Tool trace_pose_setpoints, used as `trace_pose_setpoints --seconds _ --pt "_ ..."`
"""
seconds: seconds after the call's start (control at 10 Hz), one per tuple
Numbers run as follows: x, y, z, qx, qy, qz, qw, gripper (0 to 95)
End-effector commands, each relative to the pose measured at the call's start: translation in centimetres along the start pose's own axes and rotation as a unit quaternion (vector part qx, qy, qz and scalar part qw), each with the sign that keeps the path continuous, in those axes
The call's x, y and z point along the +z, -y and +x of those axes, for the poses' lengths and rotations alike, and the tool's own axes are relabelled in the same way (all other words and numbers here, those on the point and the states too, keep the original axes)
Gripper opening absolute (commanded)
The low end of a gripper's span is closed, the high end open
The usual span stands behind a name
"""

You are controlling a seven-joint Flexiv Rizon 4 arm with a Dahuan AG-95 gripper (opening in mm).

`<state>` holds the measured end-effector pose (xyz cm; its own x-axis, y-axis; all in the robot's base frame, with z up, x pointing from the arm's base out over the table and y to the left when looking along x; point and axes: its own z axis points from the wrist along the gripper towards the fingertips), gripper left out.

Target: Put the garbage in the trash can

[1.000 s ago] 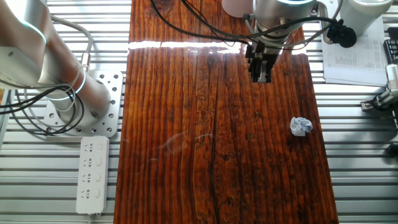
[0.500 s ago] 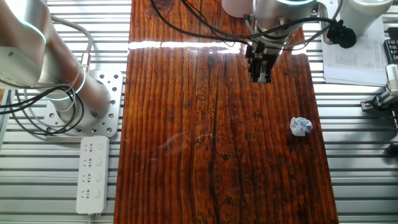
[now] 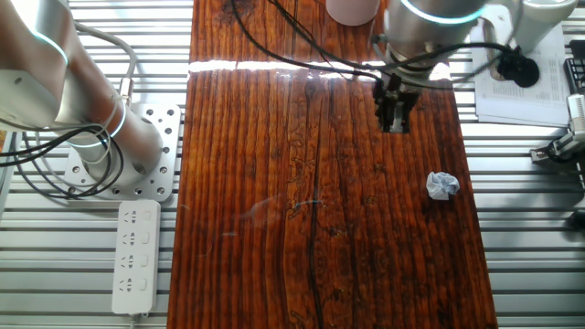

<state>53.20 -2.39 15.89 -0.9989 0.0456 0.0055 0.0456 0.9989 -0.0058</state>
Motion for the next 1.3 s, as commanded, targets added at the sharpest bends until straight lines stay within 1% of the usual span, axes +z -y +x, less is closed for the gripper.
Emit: trace_pose_setpoints --seconds 0.1,0.3,0.4,0.5,0.7,0.8,1.0,1.2,1.3 --pt "0.2 1.0 -2.0 -0.009 -0.002 -0.002 1.0 0.0" --pt "0.3 1.9 -3.6 -0.012 -0.003 -0.004 0.9999 0.0" --pt "0.6 2.3 -4.7 -0.014 -0.002 -0.006 0.9999 0.0" --pt "0.9 2.3 -5.0 -0.013 -0.002 -0.006 0.9999 0.0" --pt "2.1 2.4 -6.0 -0.015 0.0 -0.003 0.9999 0.0" --pt "2.7 2.5 -6.4 -0.018 0.001 -0.002 0.9998 0.0" --pt "3.2 2.8 -7.0 -0.023 0.001 -0.001 0.9997 0.0" --pt "3.1 2.8 -7.0 -0.025 0.004 -0.002 0.9997 0.0" --pt "2.8 2.9 -7.1 -0.03 0.003 -0.002 0.9996 0.0"
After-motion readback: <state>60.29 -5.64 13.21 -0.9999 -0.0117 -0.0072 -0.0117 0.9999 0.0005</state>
